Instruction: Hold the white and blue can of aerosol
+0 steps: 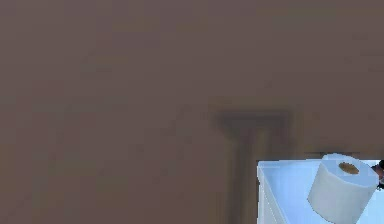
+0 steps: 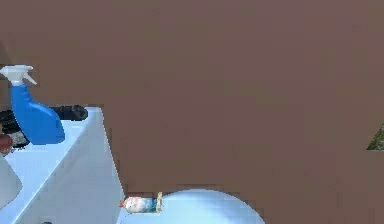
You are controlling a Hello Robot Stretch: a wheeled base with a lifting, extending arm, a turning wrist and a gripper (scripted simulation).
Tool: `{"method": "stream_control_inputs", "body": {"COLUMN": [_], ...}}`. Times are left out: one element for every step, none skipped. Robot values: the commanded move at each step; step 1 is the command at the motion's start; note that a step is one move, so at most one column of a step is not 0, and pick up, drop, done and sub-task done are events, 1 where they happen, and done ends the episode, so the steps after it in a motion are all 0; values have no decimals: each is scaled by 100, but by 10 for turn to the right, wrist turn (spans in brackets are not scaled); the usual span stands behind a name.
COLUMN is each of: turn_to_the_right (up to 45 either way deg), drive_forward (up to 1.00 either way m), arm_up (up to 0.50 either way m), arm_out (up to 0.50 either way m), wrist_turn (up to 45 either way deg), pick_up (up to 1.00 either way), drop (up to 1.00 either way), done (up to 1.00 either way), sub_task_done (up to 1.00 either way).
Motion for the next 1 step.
{"method": "stream_control_inputs", "body": {"turn_to_the_right": [0], "drive_forward": [0], "arm_up": [50], "arm_out": [0], "wrist_turn": [0], "pick_up": [0], "drop": [0], "done": [0], "sub_task_done": [0]}}
